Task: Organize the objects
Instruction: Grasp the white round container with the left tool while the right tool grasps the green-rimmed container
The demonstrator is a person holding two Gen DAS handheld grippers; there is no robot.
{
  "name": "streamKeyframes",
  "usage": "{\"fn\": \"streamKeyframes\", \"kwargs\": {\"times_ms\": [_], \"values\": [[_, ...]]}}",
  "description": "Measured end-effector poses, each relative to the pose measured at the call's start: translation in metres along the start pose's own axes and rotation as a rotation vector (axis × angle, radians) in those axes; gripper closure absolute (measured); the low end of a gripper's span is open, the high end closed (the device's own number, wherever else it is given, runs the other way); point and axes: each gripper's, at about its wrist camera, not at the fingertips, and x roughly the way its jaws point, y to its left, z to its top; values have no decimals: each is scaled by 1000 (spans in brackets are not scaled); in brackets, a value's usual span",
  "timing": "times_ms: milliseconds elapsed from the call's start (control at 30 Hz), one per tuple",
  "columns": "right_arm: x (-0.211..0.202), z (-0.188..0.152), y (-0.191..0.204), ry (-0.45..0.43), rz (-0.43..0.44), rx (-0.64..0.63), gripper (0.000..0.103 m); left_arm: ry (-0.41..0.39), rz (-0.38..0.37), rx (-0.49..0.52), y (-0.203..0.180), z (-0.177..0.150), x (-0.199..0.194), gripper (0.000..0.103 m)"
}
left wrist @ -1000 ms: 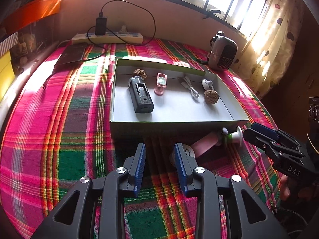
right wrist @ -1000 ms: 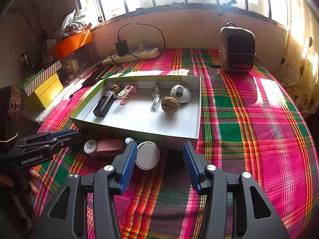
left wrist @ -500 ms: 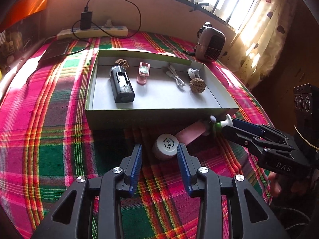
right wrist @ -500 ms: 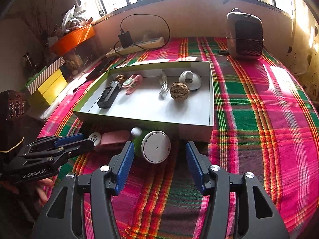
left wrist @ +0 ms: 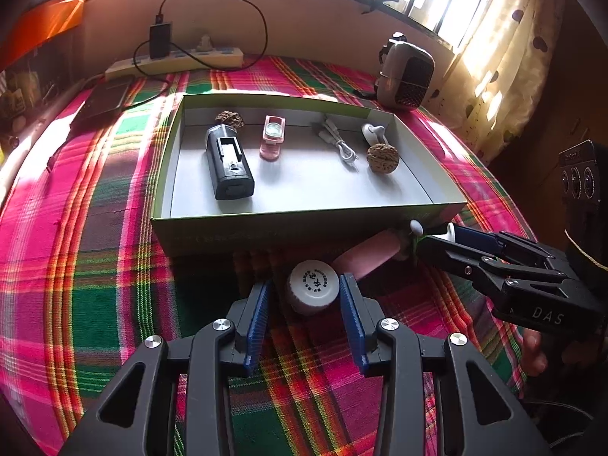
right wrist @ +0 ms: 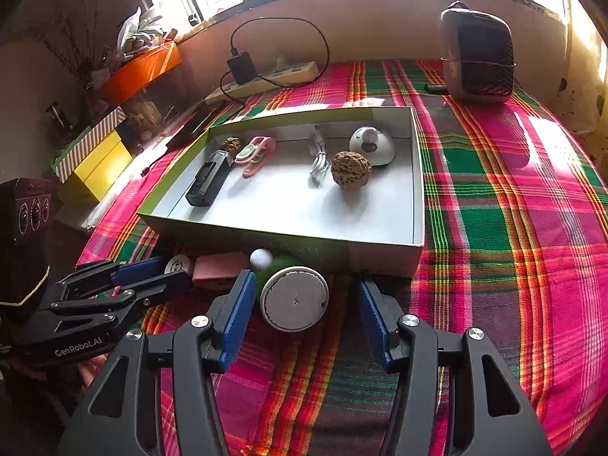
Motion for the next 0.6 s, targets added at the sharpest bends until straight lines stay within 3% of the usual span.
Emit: {"fn": "streamKeyframes", "kwargs": {"times_ms": [233,300,467,533,600], "values": [[-4,-1,-4,-15,13,17,50,-4,17,2,0,3,2,68],[-5,-1,-4,-16,18,13,57,-4,20,3,0,3,3,68],[-4,-2,-2,-11,31,7,61,-3,23,2,0,4,3,68],[-5,-2,-3,-14,33,7,70,-3,27,6,0,5,4,69],[-5,-3,-3,-13,35,5,70,-2,34,4,0,5,4,72]]}}
